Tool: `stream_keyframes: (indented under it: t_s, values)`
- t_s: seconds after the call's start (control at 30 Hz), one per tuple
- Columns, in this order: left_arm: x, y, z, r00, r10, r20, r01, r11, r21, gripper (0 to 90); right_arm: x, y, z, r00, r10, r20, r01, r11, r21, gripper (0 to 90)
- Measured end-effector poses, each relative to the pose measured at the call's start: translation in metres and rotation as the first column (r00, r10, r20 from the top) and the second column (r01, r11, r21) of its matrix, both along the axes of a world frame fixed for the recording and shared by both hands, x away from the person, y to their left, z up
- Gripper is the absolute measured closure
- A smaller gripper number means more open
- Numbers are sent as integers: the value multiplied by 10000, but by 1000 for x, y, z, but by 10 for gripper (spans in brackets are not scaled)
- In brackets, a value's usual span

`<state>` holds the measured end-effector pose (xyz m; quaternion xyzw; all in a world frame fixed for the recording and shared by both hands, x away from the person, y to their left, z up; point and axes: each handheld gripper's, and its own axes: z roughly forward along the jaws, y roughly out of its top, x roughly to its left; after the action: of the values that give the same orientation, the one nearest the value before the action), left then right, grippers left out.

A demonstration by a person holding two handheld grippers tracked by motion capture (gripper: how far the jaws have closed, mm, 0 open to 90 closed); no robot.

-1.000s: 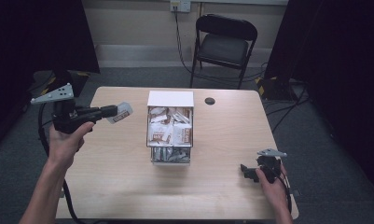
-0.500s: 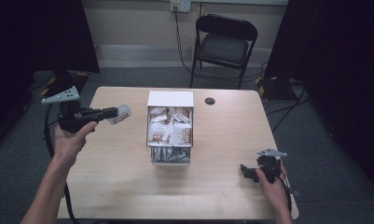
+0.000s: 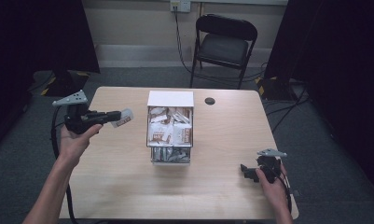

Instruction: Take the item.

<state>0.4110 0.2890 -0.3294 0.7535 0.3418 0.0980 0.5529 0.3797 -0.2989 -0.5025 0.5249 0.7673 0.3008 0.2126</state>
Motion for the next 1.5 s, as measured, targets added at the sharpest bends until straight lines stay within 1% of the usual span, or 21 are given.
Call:
stream_keyframes:
  t_s: [0.1,0.47,0.63,0.73,0.8,0.83,1.0,1.1,1.23,1.3,1.37,1.43,1.5]
  values:
    - [2,-1,-5,9999,30,-160,-29,10000,73,900,0,0,0,10000,0,-2,0,10000,1,0]
    - [9,-3,-19,9991,90,-426,-78,9996,286,900,0,0,0,10000,2,-1,-2,10000,1,0]
    - [12,-2,-27,9983,115,-567,-101,9997,244,900,0,0,0,10000,0,-3,0,10000,4,0]
    - [15,-4,-35,9977,75,-670,-50,9993,363,900,0,0,0,10000,-2,-4,2,10000,4,0]
    - [16,-5,-37,9973,55,-732,-28,9993,377,900,0,0,0,10000,0,-3,0,10000,4,0]
    - [16,-6,-38,9973,52,-728,-17,9989,476,900,0,0,0,10000,1,-1,-1,10000,2,0]
    - [17,-11,-42,9972,-18,-754,63,9982,589,900,0,0,0,10000,0,-3,0,10000,5,0]
    - [18,-13,-47,9963,55,-853,13,9969,790,900,0,0,0,10000,-1,-2,1,10000,4,0]
    - [20,-13,-53,9951,156,-974,-82,9971,759,900,0,0,0,10000,0,-3,0,10000,4,0]
    - [21,-15,-56,9948,156,-1002,-73,9966,823,900,0,0,0,10000,-2,-4,2,10000,6,0]
    - [22,-17,-59,9940,101,-1093,7,9951,986,900,0,0,0,10000,-12,-19,12,10000,13,0]
    - [23,-20,-63,9933,23,-1159,84,9958,915,900,0,0,0,10000,-2,-4,2,10000,5,0]
    - [23,-22,-66,9929,58,-1191,73,9940,1090,900,0,0,0,10000,-12,-19,12,10000,12,0]
